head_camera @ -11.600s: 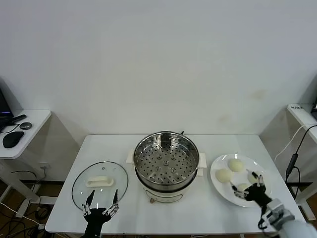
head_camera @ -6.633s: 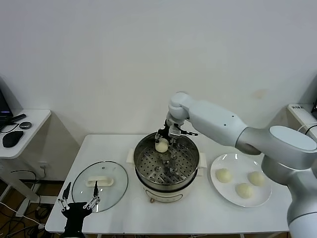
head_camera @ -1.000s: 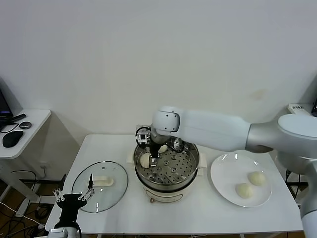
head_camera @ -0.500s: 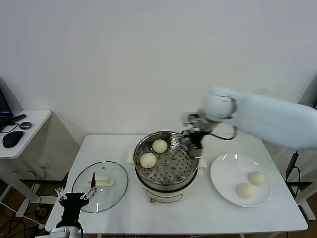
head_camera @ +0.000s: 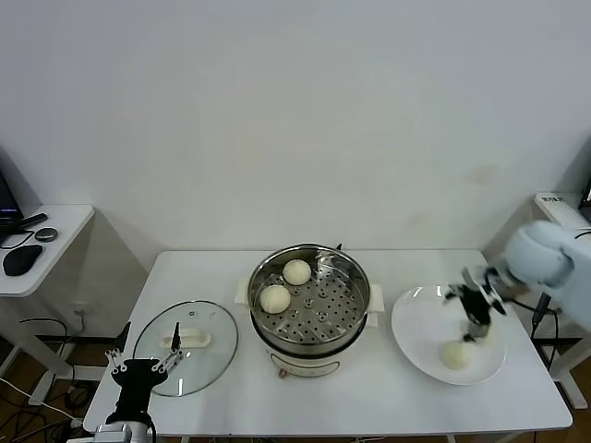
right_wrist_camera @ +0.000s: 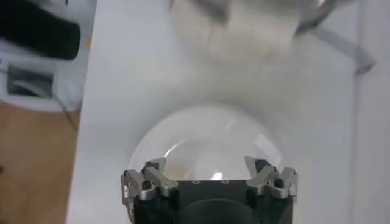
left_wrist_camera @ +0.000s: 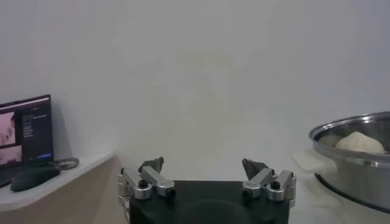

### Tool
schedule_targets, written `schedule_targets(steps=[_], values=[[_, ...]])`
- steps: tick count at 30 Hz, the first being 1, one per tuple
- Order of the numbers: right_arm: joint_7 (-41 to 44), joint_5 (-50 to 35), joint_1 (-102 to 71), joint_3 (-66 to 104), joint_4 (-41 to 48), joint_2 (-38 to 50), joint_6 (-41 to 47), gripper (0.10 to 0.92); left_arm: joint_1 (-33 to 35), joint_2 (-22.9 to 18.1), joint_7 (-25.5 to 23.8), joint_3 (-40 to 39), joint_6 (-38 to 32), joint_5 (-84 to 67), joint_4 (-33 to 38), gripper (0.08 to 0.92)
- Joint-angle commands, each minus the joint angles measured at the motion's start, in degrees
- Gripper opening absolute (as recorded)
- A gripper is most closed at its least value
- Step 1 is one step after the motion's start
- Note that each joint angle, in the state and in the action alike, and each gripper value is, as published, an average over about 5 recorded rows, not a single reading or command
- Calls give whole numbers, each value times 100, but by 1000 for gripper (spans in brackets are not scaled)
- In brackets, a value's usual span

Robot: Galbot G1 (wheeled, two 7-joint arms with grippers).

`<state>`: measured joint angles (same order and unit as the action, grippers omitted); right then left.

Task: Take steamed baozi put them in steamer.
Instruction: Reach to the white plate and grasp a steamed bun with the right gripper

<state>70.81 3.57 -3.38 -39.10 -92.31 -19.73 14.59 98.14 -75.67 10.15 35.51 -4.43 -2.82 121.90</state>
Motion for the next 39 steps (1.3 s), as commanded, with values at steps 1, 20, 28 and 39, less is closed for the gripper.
schedule_targets(steps=[1, 20, 28, 39], values=[[-140, 1127, -2350, 1697, 301, 422, -462, 823, 54, -43, -2, 3, 29, 42, 64, 823], [-930, 1227, -2174, 1508, 1091, -862, -189, 823, 147, -112, 4, 100, 19, 77, 116, 823], [-998, 1204, -2138, 1453, 1201, -1080, -83, 823, 131, -120, 9, 107, 18, 74, 107, 823], [-846, 1201, -2065, 1427, 1175, -1035, 25, 651, 114, -129, 10, 94, 16, 73, 107, 823]])
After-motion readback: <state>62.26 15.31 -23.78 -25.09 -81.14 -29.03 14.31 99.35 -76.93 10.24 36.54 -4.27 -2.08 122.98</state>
